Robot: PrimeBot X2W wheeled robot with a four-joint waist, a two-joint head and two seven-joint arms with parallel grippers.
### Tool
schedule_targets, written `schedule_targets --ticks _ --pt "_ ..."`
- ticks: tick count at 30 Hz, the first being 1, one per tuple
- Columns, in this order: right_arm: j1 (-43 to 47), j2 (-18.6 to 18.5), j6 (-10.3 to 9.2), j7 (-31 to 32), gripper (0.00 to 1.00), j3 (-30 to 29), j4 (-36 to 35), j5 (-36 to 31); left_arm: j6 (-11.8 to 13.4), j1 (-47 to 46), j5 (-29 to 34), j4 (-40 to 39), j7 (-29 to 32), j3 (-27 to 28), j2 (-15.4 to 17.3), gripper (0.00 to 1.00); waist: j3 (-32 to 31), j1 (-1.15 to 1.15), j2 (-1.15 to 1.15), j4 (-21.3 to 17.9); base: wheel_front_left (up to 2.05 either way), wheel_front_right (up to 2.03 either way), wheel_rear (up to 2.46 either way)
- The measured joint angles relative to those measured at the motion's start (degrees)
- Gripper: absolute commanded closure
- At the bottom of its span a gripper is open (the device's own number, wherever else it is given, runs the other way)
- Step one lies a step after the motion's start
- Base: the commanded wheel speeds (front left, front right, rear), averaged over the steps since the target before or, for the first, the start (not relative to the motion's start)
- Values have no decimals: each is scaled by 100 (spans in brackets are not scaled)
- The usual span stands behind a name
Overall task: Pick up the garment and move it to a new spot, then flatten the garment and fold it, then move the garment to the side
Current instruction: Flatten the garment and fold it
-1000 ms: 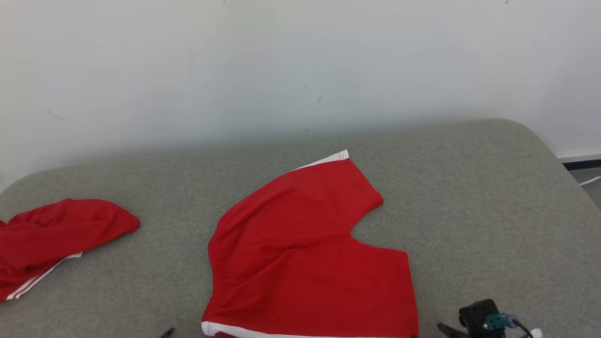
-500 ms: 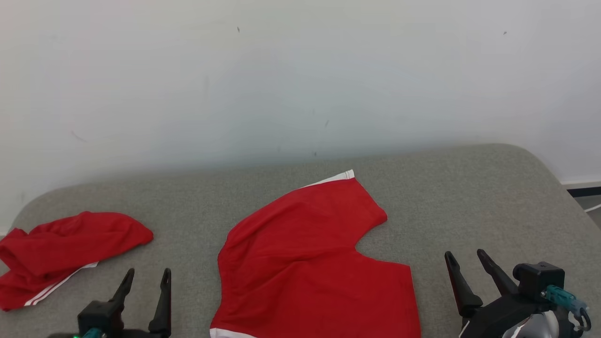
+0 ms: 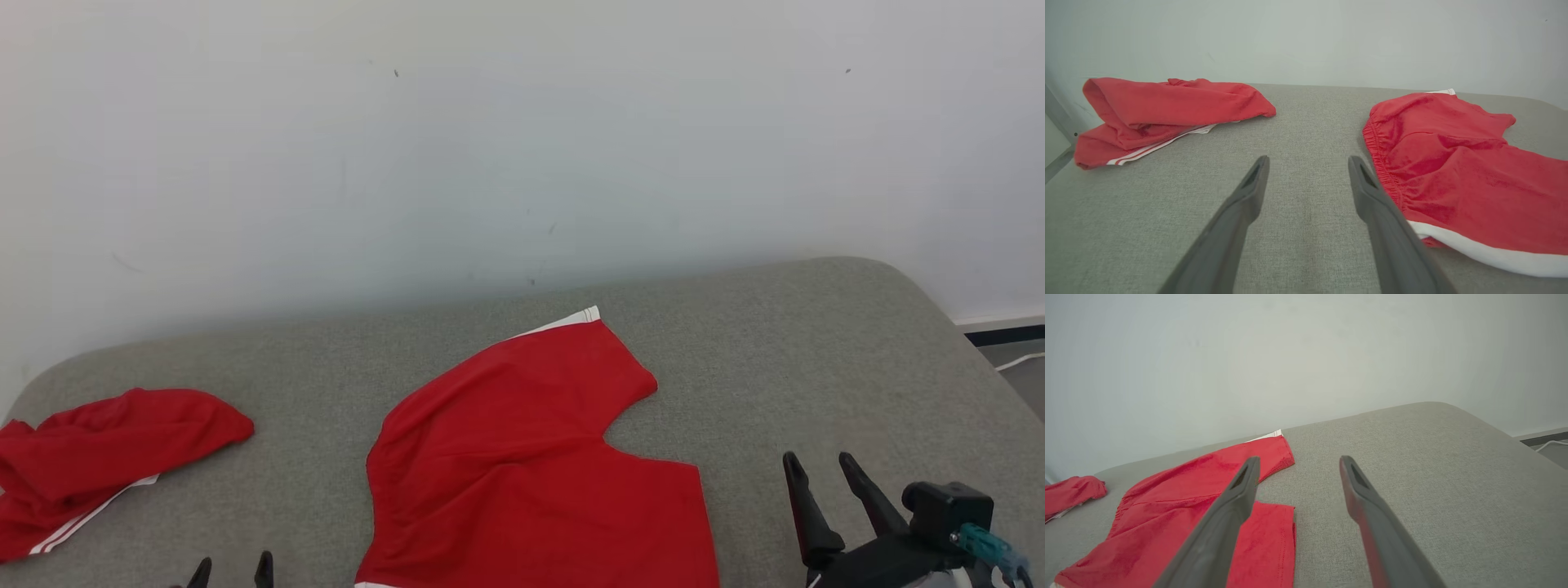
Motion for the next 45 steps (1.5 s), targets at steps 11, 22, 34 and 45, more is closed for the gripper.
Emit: schedule_targets --ticks 11,22,34,45 --pt "103 -14 -18 -74 0 -5 -12 1 1 36 101 -297 304 -29 8 0 104 0 1 -28 0 0 0" --pt "93 -43 -20 202 0 88 8 45 -15 -124 180 -559 869 -271 -38 0 252 0 0 21 0 0 0" --pt "113 191 -44 1485 0 1161 628 -261 -435 -752 -66 524 2325 -768 -324 0 500 1 1 114 0 0 0" --pt "44 265 -121 2029 0 1200 988 -452 -678 -1335 -253 1172 2933 -827 -506 0 669 1 1 131 0 0 0"
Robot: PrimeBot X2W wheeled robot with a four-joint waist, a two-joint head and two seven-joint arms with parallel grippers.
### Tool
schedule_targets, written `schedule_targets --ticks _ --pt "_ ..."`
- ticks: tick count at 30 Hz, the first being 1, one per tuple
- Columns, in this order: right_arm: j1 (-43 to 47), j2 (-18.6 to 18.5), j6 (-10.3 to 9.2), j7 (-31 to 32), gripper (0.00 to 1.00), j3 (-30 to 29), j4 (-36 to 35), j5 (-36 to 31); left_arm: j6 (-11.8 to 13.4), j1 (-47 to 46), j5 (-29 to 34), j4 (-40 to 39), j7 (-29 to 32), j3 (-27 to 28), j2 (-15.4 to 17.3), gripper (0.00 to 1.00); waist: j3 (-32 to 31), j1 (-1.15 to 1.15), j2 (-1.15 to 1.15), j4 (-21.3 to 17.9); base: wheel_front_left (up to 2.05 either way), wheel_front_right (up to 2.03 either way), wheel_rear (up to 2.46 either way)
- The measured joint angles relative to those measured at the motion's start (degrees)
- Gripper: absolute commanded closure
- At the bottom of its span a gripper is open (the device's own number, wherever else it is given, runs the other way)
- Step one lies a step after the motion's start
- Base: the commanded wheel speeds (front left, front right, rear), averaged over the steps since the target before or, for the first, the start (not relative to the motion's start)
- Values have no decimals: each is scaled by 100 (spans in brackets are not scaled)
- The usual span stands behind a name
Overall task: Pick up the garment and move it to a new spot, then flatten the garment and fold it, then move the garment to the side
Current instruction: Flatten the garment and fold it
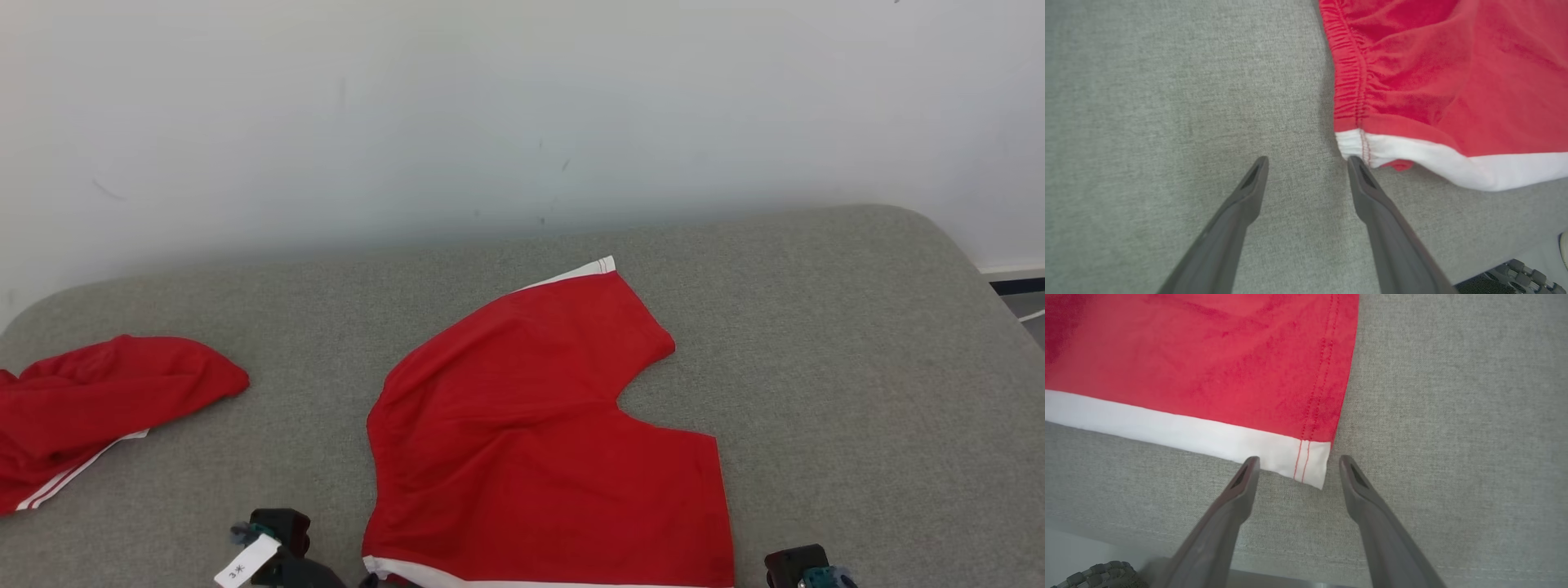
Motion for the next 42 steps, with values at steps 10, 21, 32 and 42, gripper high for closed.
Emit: schedule_targets --ticks 10,21,32,42 --pt "-103 63 -24 149 2 -125 89 -14 -287 -246 -159 0 55 101 36 0 21 0 0 26 0 0 0" --pt "-75 34 -48 155 1 -308 87 -57 -420 -238 -210 -332 93 -2 60 0 -16 0 -1 132 0 0 0" --pt "-209 129 -49 307 7 -182 71 -168 -393 -260 -186 -77 331 -140 -48 0 187 0 -1 40 0 0 0" --pt "-203 147 -53 410 83 -215 125 -168 -388 -375 -204 31 342 -90 -36 0 264 0 -1 90 0 0 0"
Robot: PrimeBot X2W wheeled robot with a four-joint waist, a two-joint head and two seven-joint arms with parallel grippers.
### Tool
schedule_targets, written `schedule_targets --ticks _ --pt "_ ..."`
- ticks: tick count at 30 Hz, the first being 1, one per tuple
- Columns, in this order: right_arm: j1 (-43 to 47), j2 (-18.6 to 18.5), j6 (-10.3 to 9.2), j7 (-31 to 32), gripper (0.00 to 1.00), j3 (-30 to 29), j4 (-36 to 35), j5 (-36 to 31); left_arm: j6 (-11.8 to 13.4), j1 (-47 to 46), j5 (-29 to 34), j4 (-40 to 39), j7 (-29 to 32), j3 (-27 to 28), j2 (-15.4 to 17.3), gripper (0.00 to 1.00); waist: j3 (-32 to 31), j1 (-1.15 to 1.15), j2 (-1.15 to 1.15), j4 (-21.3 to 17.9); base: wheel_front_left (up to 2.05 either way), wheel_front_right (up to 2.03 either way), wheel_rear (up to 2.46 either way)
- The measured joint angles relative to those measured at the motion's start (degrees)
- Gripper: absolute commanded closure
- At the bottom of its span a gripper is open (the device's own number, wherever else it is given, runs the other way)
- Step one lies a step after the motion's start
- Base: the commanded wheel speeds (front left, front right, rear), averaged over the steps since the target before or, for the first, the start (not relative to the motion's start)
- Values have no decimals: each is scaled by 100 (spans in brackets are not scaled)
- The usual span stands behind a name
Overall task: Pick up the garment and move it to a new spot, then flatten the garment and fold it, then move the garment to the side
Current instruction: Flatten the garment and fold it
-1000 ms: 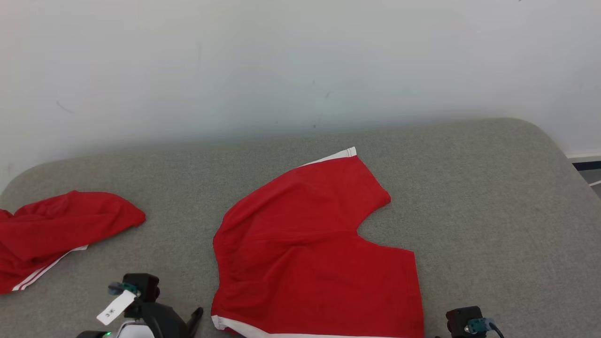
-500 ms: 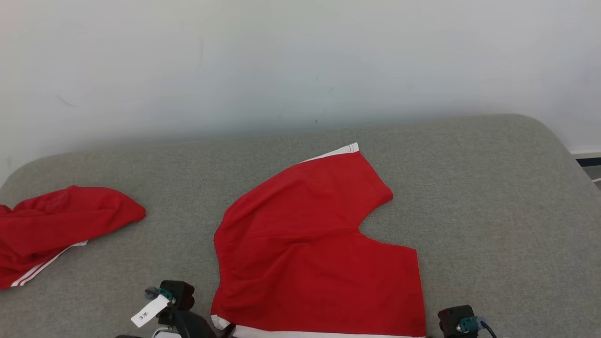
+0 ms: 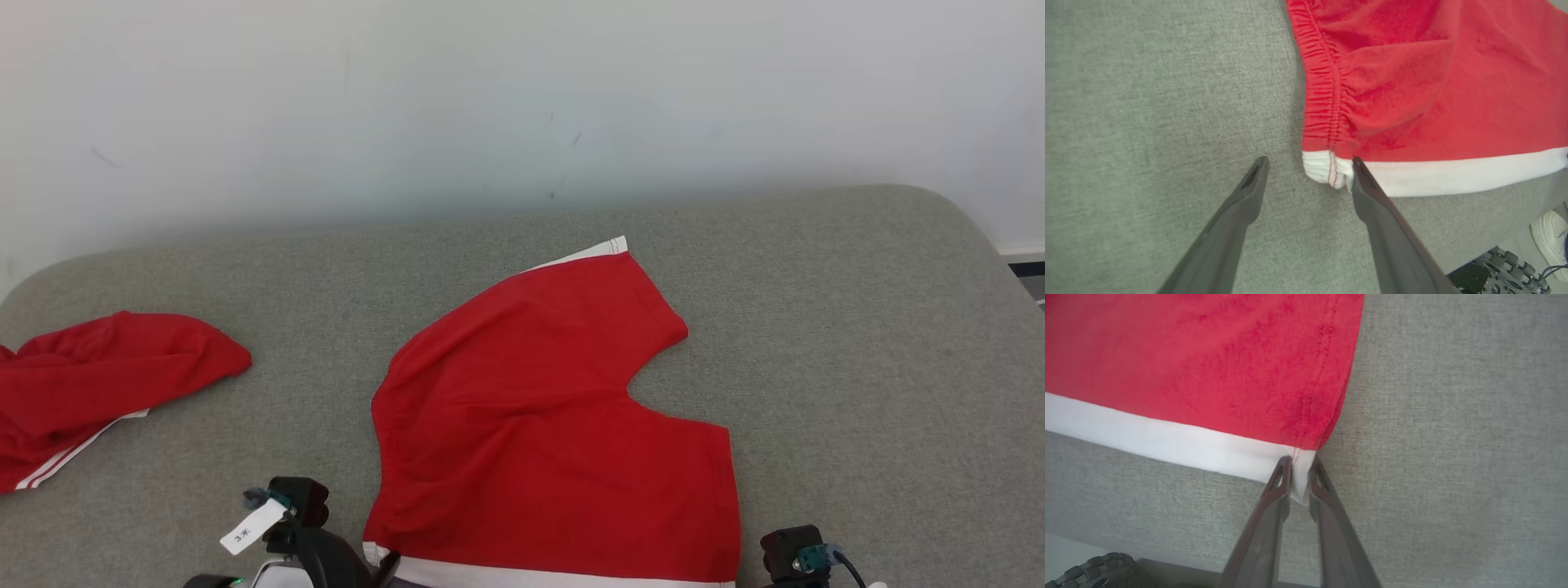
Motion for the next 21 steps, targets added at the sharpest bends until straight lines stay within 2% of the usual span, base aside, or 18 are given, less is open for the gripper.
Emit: schedule_targets --ticks 1,2,4,6,7,8,16,21 --pt "0 5 0 26 100 2 5 0 0 -1 0 13 1 -3 -11 0 2 0 0 6 0 0 0" --pt "0 11 0 44 100 4 10 0 0 -1 0 20 3 -5 -22 0 4 0 0 11 0 0 0" --pt "0 13 0 54 100 1 12 0 1 -2 0 33 19 -8 -31 22 7 0 0 20 0 0 0" --pt "0 13 0 80 100 0 11 -2 1 -2 0 53 19 -11 -35 64 7 0 0 24 0 0 0" --pt "0 13 0 92 100 -2 8 -5 2 -2 0 57 19 -11 -38 64 6 0 0 25 0 0 0" --pt "1 13 0 92 100 -10 0 -7 3 -2 -1 58 16 -7 -47 100 3 0 0 25 0 0 0" --pt "19 74 7 18 100 -311 -592 283 112 -42 -104 -194 -224 171 -71 100 -42 0 0 26 0 0 0" --pt "-235 36 124 -3 100 -469 -1085 396 181 -346 -86 -485 -261 203 -48 100 -44 0 0 0 0 0 0"
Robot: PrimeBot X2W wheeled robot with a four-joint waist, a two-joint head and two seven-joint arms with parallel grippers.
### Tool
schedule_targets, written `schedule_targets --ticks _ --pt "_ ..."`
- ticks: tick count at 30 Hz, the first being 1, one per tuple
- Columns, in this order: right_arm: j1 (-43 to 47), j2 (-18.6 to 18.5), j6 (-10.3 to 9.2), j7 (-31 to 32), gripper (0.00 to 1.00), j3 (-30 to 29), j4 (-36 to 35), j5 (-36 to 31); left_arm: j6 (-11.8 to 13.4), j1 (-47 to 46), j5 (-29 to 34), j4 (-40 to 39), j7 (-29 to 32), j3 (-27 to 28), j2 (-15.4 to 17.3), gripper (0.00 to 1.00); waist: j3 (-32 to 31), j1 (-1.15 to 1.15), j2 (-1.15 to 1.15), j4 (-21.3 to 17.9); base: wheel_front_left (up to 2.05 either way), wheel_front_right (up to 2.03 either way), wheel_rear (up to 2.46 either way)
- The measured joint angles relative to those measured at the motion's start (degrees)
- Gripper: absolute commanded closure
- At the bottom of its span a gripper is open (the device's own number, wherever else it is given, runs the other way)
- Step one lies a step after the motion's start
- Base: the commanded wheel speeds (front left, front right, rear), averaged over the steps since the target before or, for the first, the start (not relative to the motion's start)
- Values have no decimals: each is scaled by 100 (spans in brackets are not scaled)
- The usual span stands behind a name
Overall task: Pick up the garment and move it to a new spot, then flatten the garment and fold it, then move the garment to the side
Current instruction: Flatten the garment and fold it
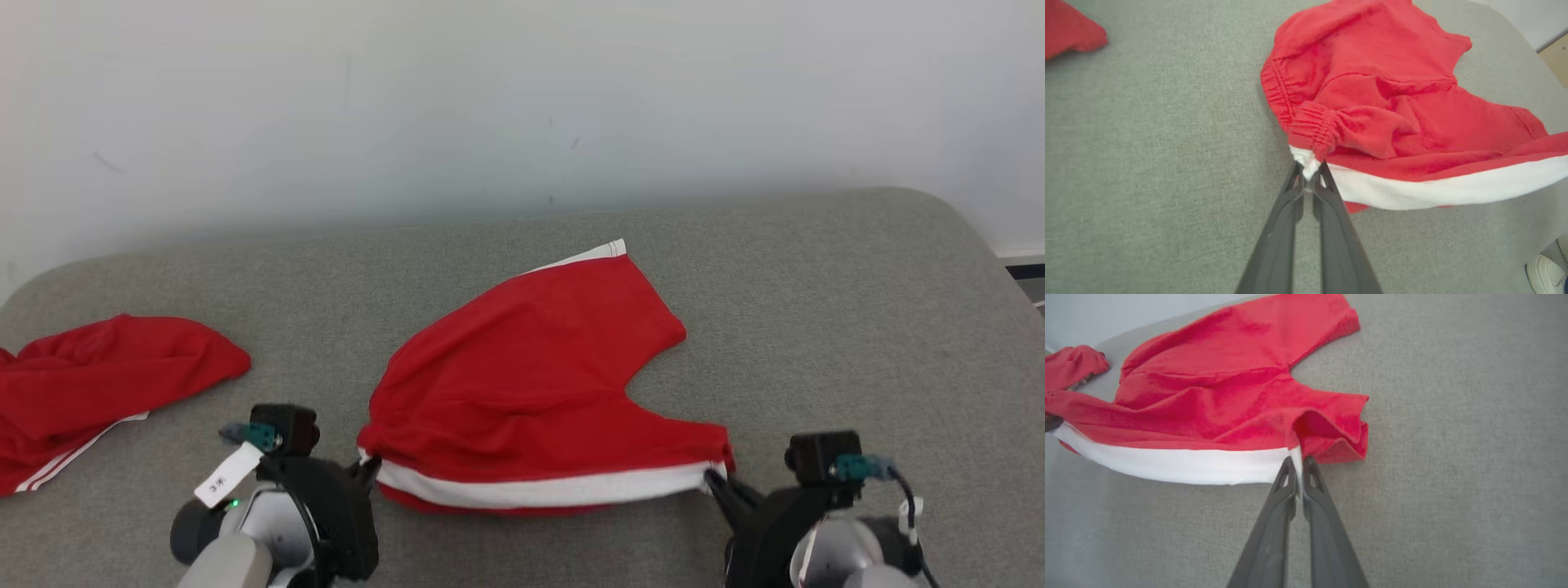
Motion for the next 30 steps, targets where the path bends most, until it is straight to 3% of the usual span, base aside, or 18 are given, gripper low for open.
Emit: schedule_targets --ticks 6,14,23,30 --pt "-1039 -180 166 227 100 -83 -97 75 80 -652 202 -93 113 -48 -66 100 95 0 0 -36 0 0 0" --pt "-2464 -209 292 503 100 -149 431 76 315 -1585 396 31 222 -111 -423 100 459 1 1 -13 0 0 0" --pt "-3853 -218 332 491 100 -143 1329 -224 553 -2780 762 407 92 -132 -612 100 1101 1 1 119 0 0 0" --pt "-4429 -308 208 413 100 -221 1954 -389 669 -3093 913 737 -25 -160 -747 100 1500 1 1 247 0 0 0"
